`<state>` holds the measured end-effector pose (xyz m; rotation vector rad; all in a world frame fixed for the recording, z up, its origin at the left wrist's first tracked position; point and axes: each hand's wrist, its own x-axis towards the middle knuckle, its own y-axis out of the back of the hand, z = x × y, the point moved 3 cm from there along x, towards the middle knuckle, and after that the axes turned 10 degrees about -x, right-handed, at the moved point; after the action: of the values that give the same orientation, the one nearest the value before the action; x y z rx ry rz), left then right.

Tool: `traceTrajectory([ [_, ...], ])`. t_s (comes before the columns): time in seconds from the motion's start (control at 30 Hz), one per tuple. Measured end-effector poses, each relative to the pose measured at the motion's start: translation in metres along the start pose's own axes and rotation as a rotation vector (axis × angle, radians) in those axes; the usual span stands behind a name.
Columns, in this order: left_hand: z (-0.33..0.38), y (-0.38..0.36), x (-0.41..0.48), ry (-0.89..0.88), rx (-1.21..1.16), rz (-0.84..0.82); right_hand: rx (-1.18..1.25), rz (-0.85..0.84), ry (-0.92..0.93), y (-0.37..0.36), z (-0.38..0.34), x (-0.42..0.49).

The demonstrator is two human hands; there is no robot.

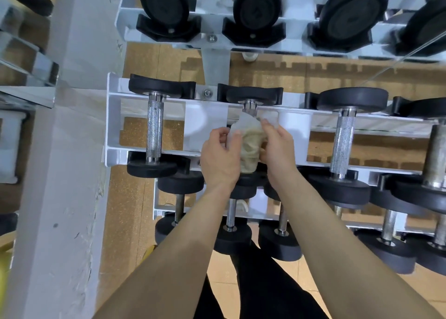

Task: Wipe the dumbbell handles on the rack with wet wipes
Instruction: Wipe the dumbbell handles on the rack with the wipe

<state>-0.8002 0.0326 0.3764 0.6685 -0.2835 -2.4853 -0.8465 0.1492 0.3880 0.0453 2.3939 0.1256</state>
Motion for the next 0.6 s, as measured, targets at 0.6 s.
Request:
traceTrajectory([
  [0.6, 0.036, -0.002, 0.018, -0.016, 0.000, 0.189, -0.400, 0.193, 0.141, 0.025, 0.004, 0.003],
])
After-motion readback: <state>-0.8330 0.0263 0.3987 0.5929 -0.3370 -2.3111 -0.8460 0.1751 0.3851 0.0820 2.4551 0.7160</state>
